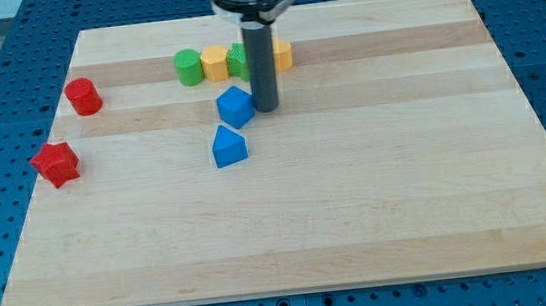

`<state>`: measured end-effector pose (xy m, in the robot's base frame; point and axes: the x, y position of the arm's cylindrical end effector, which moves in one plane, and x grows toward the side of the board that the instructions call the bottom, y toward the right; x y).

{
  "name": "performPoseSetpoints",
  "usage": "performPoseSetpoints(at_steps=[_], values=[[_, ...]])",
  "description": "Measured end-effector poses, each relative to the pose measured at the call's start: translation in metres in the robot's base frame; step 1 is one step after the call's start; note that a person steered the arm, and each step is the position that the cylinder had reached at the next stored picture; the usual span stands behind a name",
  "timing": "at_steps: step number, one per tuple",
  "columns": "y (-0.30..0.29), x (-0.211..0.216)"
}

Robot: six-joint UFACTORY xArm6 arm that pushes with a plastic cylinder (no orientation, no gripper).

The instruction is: Place the red star between the blue cube and the blue triangle

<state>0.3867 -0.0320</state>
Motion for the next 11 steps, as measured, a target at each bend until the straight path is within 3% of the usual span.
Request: performPoseSetpoints(at_steps=[1,2,4,5,6,7,9,10,11], values=[[-0.024,0.0],[-0.008,0.01],[0.069,0.076],[0.031,0.141],[-0.082,0.166],[-0.158,0.157],[-0.248,0.11],[-0.273,0.109],[-0.257,0.081]])
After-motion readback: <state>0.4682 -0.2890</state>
